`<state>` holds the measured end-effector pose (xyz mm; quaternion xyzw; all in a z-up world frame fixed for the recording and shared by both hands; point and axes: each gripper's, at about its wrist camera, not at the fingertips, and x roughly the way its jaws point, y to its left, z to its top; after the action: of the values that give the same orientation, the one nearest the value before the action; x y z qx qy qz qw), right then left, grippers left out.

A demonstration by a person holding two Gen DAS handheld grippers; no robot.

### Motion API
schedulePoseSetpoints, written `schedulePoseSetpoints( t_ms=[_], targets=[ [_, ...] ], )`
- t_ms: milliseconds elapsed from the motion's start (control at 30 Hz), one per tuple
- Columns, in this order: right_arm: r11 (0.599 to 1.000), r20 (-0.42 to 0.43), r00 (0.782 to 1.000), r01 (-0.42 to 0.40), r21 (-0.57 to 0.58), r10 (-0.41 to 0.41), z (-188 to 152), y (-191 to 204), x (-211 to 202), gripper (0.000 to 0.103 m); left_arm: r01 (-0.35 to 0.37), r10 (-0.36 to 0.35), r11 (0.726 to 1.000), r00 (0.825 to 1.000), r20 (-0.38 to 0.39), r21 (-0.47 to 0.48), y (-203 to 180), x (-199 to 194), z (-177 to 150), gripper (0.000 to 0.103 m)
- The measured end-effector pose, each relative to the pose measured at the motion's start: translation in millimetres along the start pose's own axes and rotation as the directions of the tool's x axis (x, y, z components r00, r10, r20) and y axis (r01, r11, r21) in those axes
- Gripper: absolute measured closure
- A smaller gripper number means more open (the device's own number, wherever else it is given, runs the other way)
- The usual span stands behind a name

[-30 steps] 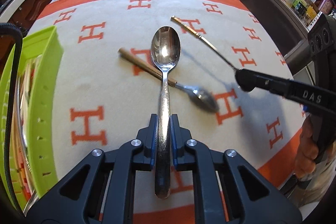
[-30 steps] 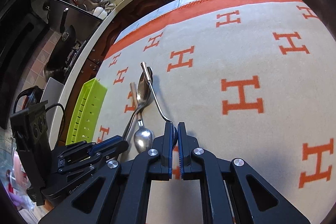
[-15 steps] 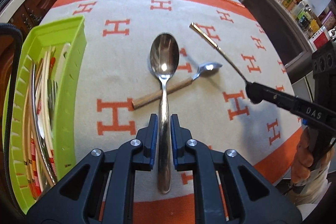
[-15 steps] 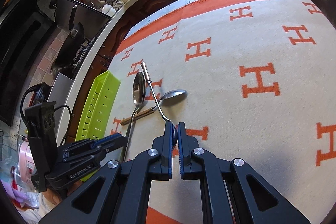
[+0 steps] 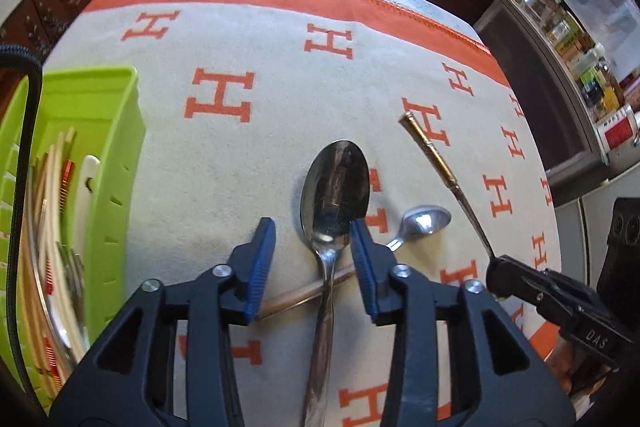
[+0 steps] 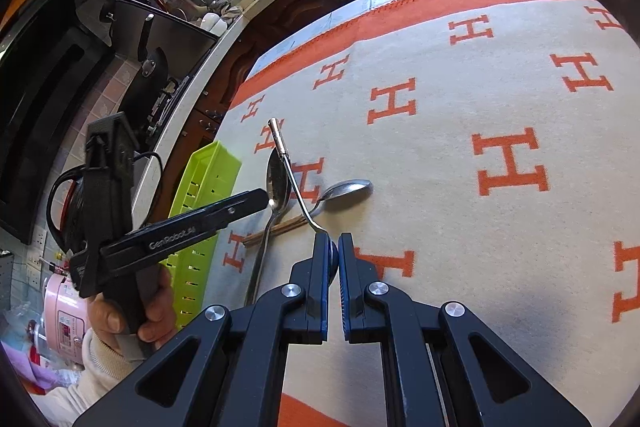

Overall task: Organize utensils
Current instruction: 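Lift the large spoon with the left tool while the right tool lifts the teaspoon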

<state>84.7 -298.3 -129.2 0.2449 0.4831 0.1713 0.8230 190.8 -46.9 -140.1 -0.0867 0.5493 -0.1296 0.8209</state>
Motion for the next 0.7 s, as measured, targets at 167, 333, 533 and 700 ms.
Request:
schedulePoseSetpoints(
  t_ms=[167, 333, 533, 700],
  targets=[
    [1.0, -0.006, 1.0, -0.001, 0.012, 0.001, 3.0, -5.2, 3.1, 0.099, 0.009, -0.009, 1.0, 0.999, 0.031, 0.007, -1.1, 8.6, 2.8, 0.063],
    [1.0, -0.008, 1.0, -0.007, 0.027, 0.007, 3.9, -9.2, 7.0, 0.099, 0.018, -0.019, 1.0, 0.996, 0.086, 0.013, -2.7, 12.8, 2.7, 0.063],
    [0.999, -0.012, 1.0, -0.007, 0.047, 0.007, 3.6, -13.9, 12.0, 0.099, 0.04, -0.044, 0.998, 0.996, 0.081, 0.045, -8.5, 17.0, -0.1, 0.098],
    [0.998, -0.008, 1.0, -0.011, 0.059, 0.011, 2.0, -13.7, 11.5, 0.099, 0.081, -0.084, 0.996, 0.99, 0.118, 0.029, -8.3, 8.5, -3.4, 0.103]
  ],
)
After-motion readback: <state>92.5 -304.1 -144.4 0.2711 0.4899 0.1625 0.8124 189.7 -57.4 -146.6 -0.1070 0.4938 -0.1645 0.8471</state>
